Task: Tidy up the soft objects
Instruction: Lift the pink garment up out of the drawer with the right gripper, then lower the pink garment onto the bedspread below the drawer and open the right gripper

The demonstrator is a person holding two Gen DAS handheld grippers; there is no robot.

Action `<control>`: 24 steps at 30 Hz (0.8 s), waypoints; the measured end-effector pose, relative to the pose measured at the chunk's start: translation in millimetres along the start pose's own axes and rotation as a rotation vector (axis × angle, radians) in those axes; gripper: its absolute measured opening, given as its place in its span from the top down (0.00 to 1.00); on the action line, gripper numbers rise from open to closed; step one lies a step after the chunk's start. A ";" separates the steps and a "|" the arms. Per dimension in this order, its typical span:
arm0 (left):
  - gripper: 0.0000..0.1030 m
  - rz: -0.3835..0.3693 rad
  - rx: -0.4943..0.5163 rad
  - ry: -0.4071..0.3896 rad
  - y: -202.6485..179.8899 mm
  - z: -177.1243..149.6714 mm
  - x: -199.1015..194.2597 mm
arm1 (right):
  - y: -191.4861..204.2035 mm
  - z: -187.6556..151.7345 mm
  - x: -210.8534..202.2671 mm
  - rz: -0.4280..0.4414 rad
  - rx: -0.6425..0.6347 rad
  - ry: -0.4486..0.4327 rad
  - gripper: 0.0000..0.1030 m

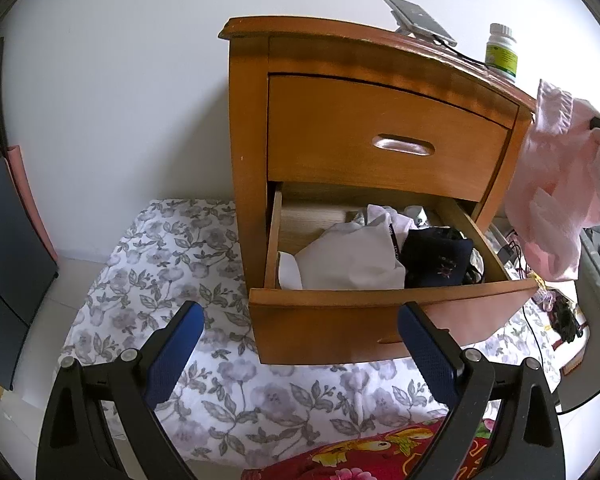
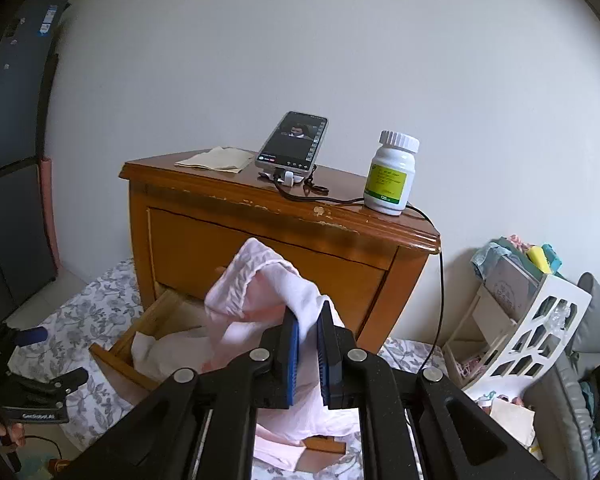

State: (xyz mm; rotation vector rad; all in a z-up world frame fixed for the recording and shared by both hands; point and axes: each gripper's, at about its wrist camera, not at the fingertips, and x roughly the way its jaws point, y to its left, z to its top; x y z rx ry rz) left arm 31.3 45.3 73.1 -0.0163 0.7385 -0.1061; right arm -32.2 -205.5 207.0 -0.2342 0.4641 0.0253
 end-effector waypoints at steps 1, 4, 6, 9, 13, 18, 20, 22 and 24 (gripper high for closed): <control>0.05 0.000 0.002 -0.002 -1.4 0.0 -2.4 | -0.6 -1.2 -4.1 0.002 -0.001 -0.002 0.91; 0.05 0.001 0.005 -0.009 -5.1 -0.1 -8.3 | -2.4 -5.7 -14.2 0.008 -0.002 -0.005 0.91; 0.05 0.003 0.006 -0.012 -7.4 0.0 -11.7 | -3.2 -10.2 -19.6 0.016 0.002 -0.005 0.91; 0.05 0.006 0.010 -0.012 -11.5 -0.7 -15.1 | -3.7 -18.0 -25.6 0.033 0.007 0.004 0.91; 0.05 0.010 0.019 -0.010 -17.8 -1.5 -19.8 | -2.5 -29.2 -28.4 0.052 0.006 0.026 0.91; 0.05 0.017 0.027 -0.022 -21.7 -2.9 -28.5 | 4.9 -48.4 -26.0 0.090 -0.001 0.071 0.91; 0.05 0.019 0.024 -0.018 -22.3 -4.4 -28.9 | 9.7 -58.7 -19.6 0.105 -0.005 0.109 0.91; 0.05 0.019 0.025 -0.011 -23.1 -6.2 -28.5 | 15.9 -71.1 -10.7 0.126 -0.013 0.153 0.91; 0.05 0.022 0.028 -0.003 -24.4 -8.2 -27.4 | 22.3 -85.8 -0.2 0.144 -0.015 0.199 0.91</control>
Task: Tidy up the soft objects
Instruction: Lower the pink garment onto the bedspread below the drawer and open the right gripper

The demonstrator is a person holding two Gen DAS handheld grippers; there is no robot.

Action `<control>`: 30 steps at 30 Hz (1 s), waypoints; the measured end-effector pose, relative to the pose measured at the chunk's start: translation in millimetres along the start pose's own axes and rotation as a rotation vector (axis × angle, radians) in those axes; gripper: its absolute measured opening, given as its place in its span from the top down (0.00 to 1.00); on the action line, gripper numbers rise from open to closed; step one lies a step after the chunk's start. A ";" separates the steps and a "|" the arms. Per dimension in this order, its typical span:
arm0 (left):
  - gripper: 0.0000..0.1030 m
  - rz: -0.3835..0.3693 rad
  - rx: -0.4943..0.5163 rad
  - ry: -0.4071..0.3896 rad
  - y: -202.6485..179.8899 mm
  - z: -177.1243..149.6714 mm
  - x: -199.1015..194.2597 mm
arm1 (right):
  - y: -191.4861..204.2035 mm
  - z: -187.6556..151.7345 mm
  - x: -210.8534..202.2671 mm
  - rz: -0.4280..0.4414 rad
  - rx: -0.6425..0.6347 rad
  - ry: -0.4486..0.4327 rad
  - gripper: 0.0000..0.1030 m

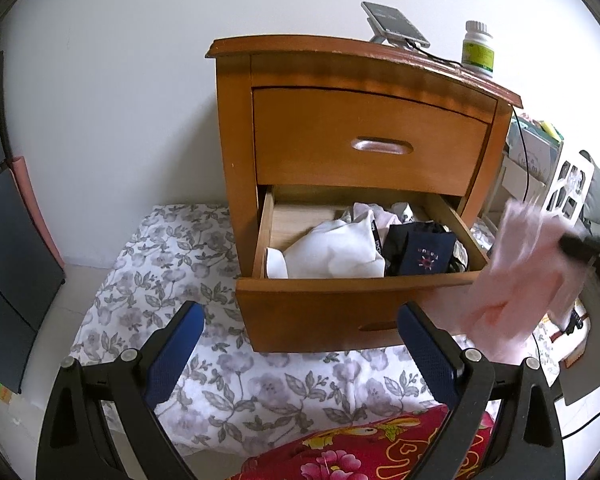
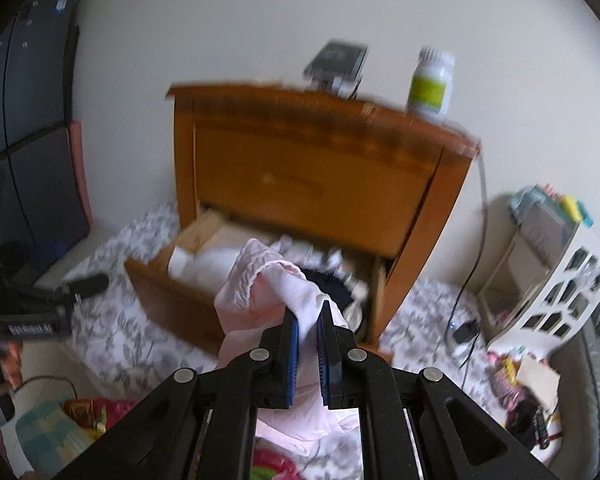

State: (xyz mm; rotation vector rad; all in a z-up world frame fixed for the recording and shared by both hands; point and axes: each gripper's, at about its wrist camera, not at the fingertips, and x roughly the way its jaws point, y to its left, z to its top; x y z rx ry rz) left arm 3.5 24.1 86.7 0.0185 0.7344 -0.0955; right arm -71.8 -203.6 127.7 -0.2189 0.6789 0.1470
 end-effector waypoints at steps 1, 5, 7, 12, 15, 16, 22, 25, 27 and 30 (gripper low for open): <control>0.05 0.001 0.001 0.003 -0.5 -0.6 0.7 | 1.3 -4.0 5.0 0.008 0.002 0.016 0.91; 0.05 0.001 0.005 0.015 -3.0 -2.7 4.0 | 7.9 -21.6 32.6 0.035 0.018 0.095 0.91; 0.05 0.001 0.008 0.023 -3.7 -3.4 6.6 | 11.0 -27.6 44.2 0.050 0.018 0.125 0.91; 0.05 0.001 0.009 0.044 -3.1 -6.4 13.9 | 23.2 -43.4 73.7 0.082 0.026 0.202 0.91; 0.05 0.001 0.007 0.056 -1.4 -7.9 18.4 | 27.8 -50.3 87.7 0.093 0.029 0.241 0.91; 0.05 0.001 0.006 0.059 -1.3 -8.3 19.8 | 29.4 -53.1 93.2 0.098 0.031 0.256 0.91; 0.05 0.002 0.000 0.080 1.2 -10.2 28.0 | 34.8 -65.8 121.8 0.118 0.051 0.336 0.91; 0.05 0.001 0.000 0.088 0.9 -11.5 31.3 | 36.1 -71.6 134.9 0.120 0.065 0.374 0.91; 0.05 -0.001 0.001 0.094 1.3 -12.1 33.0 | 36.3 -75.4 143.2 0.121 0.075 0.398 0.91; 0.05 -0.003 0.000 0.102 1.6 -12.6 35.8 | 38.5 -80.5 154.6 0.121 0.085 0.428 0.91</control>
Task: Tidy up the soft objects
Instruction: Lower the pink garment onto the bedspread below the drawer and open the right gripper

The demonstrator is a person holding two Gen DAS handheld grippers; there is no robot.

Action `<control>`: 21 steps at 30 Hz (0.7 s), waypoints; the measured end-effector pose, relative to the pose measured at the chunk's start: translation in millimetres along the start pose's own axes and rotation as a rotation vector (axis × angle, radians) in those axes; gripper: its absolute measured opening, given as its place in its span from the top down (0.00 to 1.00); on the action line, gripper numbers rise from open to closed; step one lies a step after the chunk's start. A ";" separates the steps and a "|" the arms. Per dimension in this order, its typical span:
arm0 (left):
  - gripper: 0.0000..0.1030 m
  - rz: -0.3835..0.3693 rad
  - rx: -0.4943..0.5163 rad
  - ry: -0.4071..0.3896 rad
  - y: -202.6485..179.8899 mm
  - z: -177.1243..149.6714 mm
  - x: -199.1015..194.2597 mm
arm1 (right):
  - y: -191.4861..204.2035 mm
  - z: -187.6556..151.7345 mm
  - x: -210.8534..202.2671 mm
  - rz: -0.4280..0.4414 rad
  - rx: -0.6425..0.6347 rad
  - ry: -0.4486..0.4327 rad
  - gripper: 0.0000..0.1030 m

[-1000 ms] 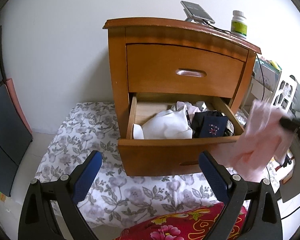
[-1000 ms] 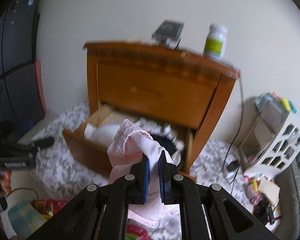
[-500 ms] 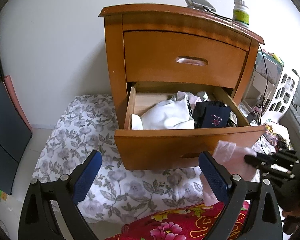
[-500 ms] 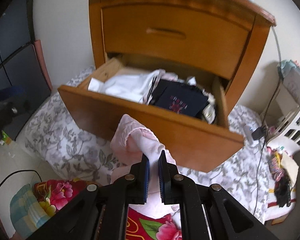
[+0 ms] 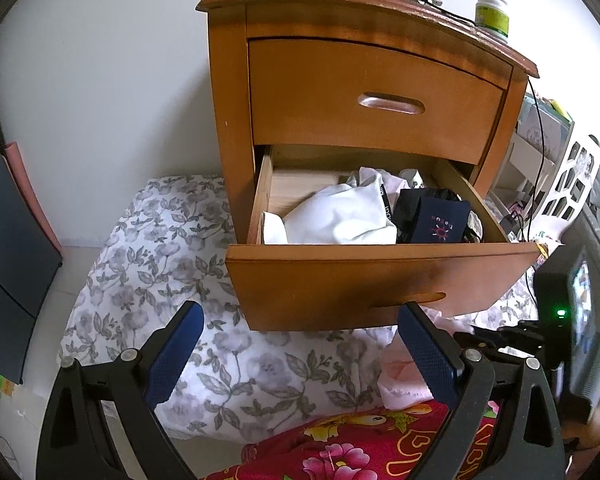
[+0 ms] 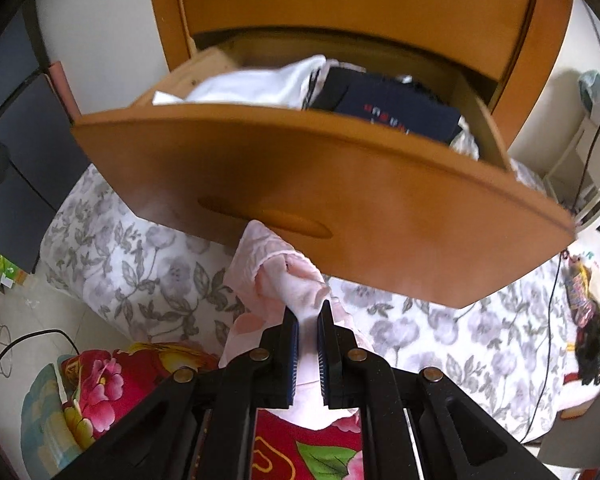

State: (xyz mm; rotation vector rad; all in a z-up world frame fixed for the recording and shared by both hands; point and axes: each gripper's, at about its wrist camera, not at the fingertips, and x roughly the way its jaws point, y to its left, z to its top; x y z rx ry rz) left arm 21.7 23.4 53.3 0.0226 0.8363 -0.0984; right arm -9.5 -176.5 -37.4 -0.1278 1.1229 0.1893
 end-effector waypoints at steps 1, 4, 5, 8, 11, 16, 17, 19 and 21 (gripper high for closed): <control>0.05 -0.001 -0.001 0.001 0.1 0.1 0.4 | -0.3 0.1 3.3 -0.002 0.004 0.010 0.91; 0.05 -0.003 0.000 0.004 0.0 0.1 1.6 | 2.0 0.4 9.8 0.002 0.004 0.027 0.90; 0.05 -0.003 0.000 0.005 0.0 0.1 1.7 | 2.7 0.7 10.4 0.004 0.002 0.029 0.90; 0.05 -0.003 0.000 0.008 0.4 -0.2 2.7 | 3.8 2.5 10.6 0.009 -0.004 0.030 0.90; 0.05 -0.003 0.002 0.009 0.0 -0.4 3.6 | 1.5 3.2 9.3 0.012 0.008 0.038 0.87; 0.05 -0.004 0.001 0.010 -0.1 -0.4 3.6 | -2.7 1.4 1.4 0.007 0.027 0.036 0.66; 0.05 -0.004 0.002 0.010 -0.2 -0.5 3.6 | -3.5 1.1 -1.1 0.009 0.035 0.030 0.56; 0.05 -0.005 0.004 0.011 -0.5 -1.2 3.9 | -6.4 0.7 -6.9 0.013 0.052 0.019 0.40; 0.05 -0.005 0.007 0.011 -1.4 -2.0 4.5 | -9.1 0.6 -12.8 0.017 0.066 0.007 0.34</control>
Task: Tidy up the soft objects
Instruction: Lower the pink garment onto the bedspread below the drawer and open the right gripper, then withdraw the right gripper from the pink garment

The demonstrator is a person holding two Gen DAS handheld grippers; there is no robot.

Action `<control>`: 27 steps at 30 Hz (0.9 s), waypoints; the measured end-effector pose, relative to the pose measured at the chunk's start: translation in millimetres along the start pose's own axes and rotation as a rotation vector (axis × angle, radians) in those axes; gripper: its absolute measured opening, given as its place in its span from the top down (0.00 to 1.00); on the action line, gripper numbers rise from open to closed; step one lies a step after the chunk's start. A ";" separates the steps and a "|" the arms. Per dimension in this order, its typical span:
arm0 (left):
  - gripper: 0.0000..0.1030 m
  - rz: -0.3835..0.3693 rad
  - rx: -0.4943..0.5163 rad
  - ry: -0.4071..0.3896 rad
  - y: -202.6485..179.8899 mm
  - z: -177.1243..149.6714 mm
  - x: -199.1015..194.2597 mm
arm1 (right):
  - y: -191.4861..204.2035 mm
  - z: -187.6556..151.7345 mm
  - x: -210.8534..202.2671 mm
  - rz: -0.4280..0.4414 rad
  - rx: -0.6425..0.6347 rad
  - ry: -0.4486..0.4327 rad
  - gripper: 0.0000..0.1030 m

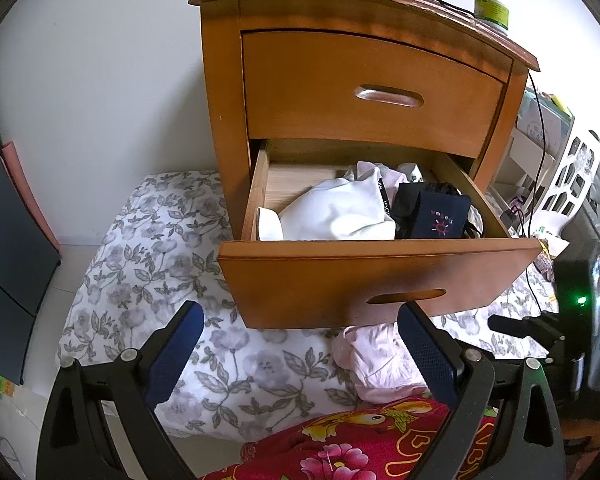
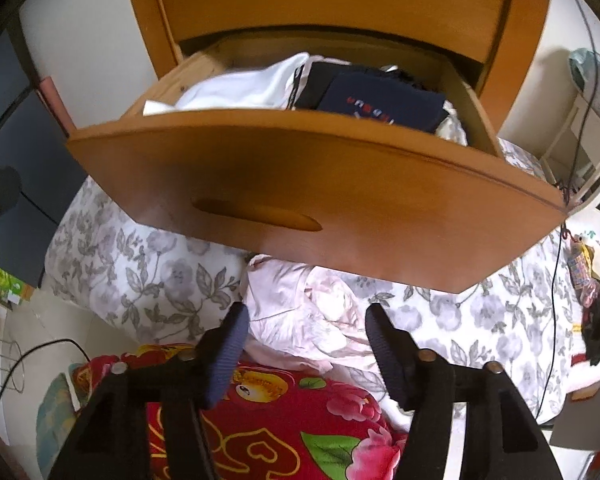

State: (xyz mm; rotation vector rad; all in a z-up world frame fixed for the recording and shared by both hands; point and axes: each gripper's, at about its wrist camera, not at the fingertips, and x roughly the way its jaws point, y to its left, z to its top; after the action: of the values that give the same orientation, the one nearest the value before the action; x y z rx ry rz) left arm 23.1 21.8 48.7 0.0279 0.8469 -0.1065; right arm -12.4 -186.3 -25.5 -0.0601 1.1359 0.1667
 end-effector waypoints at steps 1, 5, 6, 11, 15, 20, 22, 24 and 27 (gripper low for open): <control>0.05 0.000 0.001 0.001 0.0 -0.5 -0.1 | -1.1 0.2 -2.3 0.000 0.006 -0.003 0.31; 0.05 0.001 0.003 -0.001 -1.3 -0.2 0.5 | -4.1 -0.2 -9.5 -0.014 0.030 -0.018 0.19; 0.05 0.001 0.002 0.000 -1.3 -0.1 0.5 | -4.2 -0.6 -9.7 -0.016 0.033 -0.019 0.16; 0.05 0.002 0.003 0.003 -1.5 0.0 1.0 | -11.0 -2.4 -15.5 -0.013 0.065 -0.040 0.00; 0.05 0.003 0.006 0.007 -1.6 0.2 1.7 | -17.0 -1.8 -20.3 -0.022 0.096 -0.058 0.00; 0.05 0.000 0.009 0.013 -3.0 0.2 3.6 | -22.8 -1.7 -27.6 -0.012 0.112 -0.081 0.00; 0.05 -0.003 0.011 0.015 -4.4 0.2 5.1 | -21.5 -2.0 -31.0 -0.021 0.103 -0.097 0.00; 0.05 -0.009 0.013 0.017 -5.8 0.5 7.1 | -20.5 -1.0 -33.0 -0.023 0.099 -0.100 0.00; 0.05 -0.015 0.017 0.018 -7.9 2.0 9.1 | -21.3 0.7 -32.9 -0.027 0.105 -0.091 0.00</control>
State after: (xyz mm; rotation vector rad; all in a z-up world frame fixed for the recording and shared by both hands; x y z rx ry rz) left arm 29.7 13.1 43.4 0.0390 0.8639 -0.1274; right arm -21.9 -210.6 3.8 0.0252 1.0509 0.0845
